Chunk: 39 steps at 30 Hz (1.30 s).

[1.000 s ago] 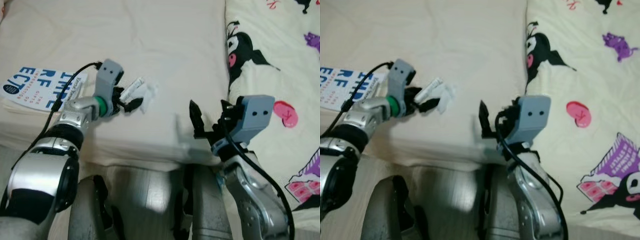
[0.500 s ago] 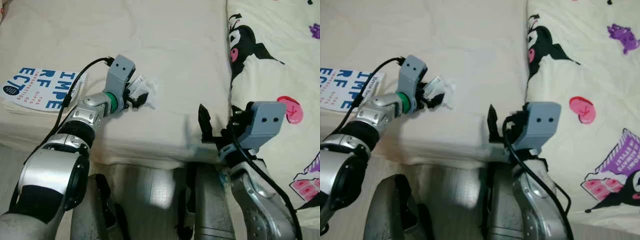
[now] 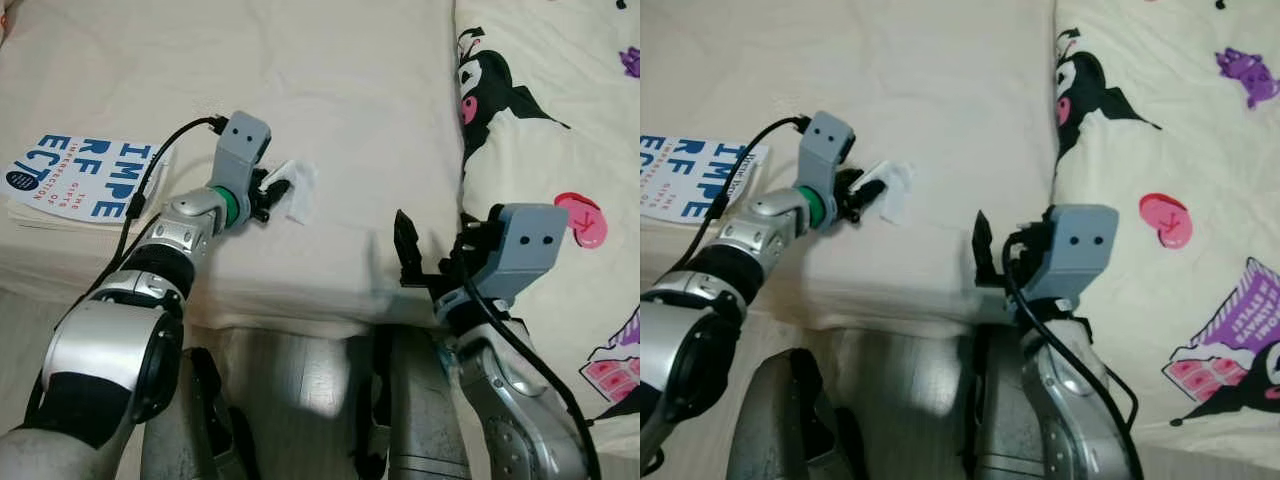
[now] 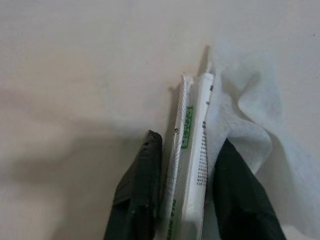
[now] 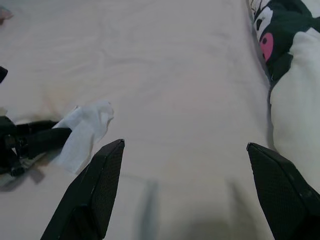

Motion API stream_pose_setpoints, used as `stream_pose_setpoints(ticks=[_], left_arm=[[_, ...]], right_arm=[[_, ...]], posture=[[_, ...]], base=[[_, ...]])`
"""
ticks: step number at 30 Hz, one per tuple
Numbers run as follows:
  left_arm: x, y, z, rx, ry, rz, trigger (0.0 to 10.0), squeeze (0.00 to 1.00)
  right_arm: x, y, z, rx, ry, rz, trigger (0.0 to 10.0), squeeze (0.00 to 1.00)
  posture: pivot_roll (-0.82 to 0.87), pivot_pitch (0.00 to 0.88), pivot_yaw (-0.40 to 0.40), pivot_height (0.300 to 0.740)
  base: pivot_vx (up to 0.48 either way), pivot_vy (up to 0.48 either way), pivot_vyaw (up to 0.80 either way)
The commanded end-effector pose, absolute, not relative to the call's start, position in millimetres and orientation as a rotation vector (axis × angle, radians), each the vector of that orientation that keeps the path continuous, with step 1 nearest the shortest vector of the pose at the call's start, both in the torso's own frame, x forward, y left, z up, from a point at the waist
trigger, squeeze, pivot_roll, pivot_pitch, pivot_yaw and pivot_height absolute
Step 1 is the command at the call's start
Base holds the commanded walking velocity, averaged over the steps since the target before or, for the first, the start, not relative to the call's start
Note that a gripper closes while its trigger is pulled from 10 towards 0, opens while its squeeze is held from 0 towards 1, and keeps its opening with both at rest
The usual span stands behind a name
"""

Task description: Clean up the room

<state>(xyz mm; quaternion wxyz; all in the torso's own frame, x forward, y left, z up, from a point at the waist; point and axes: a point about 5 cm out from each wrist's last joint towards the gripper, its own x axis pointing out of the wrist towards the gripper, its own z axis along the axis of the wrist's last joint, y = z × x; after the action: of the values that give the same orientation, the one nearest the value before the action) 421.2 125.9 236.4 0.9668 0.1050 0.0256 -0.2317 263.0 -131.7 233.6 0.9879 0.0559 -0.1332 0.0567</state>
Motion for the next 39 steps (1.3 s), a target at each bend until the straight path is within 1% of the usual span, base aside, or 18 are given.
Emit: stream_pose_setpoints(ticks=[1,6,13,14,17,18,19,20,21,22,23,24,25,26,27,32,35,39], left_arm=[[418,134,216,0.235,0.114,-0.47,0.0,0.0],[415,135,209,0.311,0.115,-0.503,0.0,0.0],[413,136,203,0.342,0.121,-0.517,0.0,0.0],[413,138,205,0.337,0.092,-0.515,0.0,0.0],[412,140,207,0.328,0.055,-0.512,0.0,0.0],[412,138,214,0.356,-0.018,-0.521,0.0,0.0],[412,138,214,0.356,-0.018,-0.521,0.0,0.0],[411,136,222,0.386,-0.091,-0.523,0.0,0.0],[409,133,237,0.404,-0.213,-0.534,0.0,0.0],[406,130,248,0.42,-0.307,-0.54,0.0,0.0],[406,130,248,0.42,-0.307,-0.54,0.0,0.0],[401,126,257,0.438,-0.392,-0.561,0.0,0.0],[396,124,262,0.45,-0.44,-0.576,4.3,0.0],[396,124,262,0.45,-0.44,-0.576,4.3,0.0],[390,121,267,0.448,-0.478,-0.588,10.0,0.0],[355,114,282,0.25,-0.536,-0.57,10.0,0.0],[350,113,283,0.225,-0.537,-0.557,10.0,0.0],[331,126,272,0.117,-0.501,-0.408,10.0,0.0]], right_arm=[[262,-132,229,0.115,-0.248,0.115,10.0,0.0],[265,-131,228,0.119,-0.251,0.12,10.0,0.0],[266,-130,228,0.12,-0.254,0.124,10.0,0.0],[269,-129,228,0.121,-0.258,0.129,10.0,0.0],[271,-129,229,0.123,-0.264,0.135,10.0,0.0],[273,-128,229,0.123,-0.269,0.139,10.0,0.0],[273,-128,229,0.123,-0.269,0.139,10.0,0.0],[276,-128,230,0.125,-0.278,0.142,10.0,0.0],[279,-128,231,0.126,-0.286,0.145,10.0,0.0],[281,-127,231,0.128,-0.293,0.148,10.0,0.0],[281,-127,231,0.128,-0.293,0.148,10.0,0.0],[284,-127,231,0.13,-0.298,0.151,10.0,0.0],[285,-127,230,0.131,-0.3,0.152,10.0,0.0],[285,-127,230,0.131,-0.3,0.152,10.0,0.0],[287,-126,230,0.132,-0.303,0.154,10.0,0.0],[294,-125,226,0.128,-0.314,0.145,10.0,0.0],[295,-125,226,0.125,-0.319,0.137,10.0,0.0],[297,-131,219,0.116,-0.311,0.075,10.0,0.0]], posture=[[-0.25,0.491,0.127,0.539],[-0.23,0.48,0.126,0.539],[-0.23,0.473,0.126,0.539],[-0.21,0.438,0.126,0.539],[-0.21,0.438,0.126,0.539],[-0.19,0.4,0.125,0.539],[-0.19,0.4,0.125,0.539],[-0.19,0.395,0.125,0.539],[-0.17,0.356,0.126,0.539],[-0.17,0.345,0.127,0.539],[-0.17,0.345,0.127,0.539],[-0.15,0.311,0.125,0.539],[-0.14,0.304,0.125,0.539],[-0.14,0.304,0.125,0.539],[-0.13,0.285,0.122,0.539],[-0.1,0.215,0.119,0.539],[-0.1,0.209,0.117,0.539],[-0.08,0.135,0.092,0.539]], base=[[0.0,0.0,0.0],[0.0,0.0,0.0],[0.0,0.0,0.0],[0.0,0.0,0.0],[0.0,0.0,0.0],[0.0,0.0,0.0],[0.0,0.0,0.0],[0.0,0.0,0.0],[0.0,0.0,0.0],[0.0,0.0,0.0],[0.0,0.0,0.0],[0.0,0.0,0.0],[0.0,0.0,0.0],[0.0,0.0,0.0],[0.0,0.0,0.0],[0.0,0.0,0.0],[0.0,0.0,0.0],[0.0,0.0,0.0]])
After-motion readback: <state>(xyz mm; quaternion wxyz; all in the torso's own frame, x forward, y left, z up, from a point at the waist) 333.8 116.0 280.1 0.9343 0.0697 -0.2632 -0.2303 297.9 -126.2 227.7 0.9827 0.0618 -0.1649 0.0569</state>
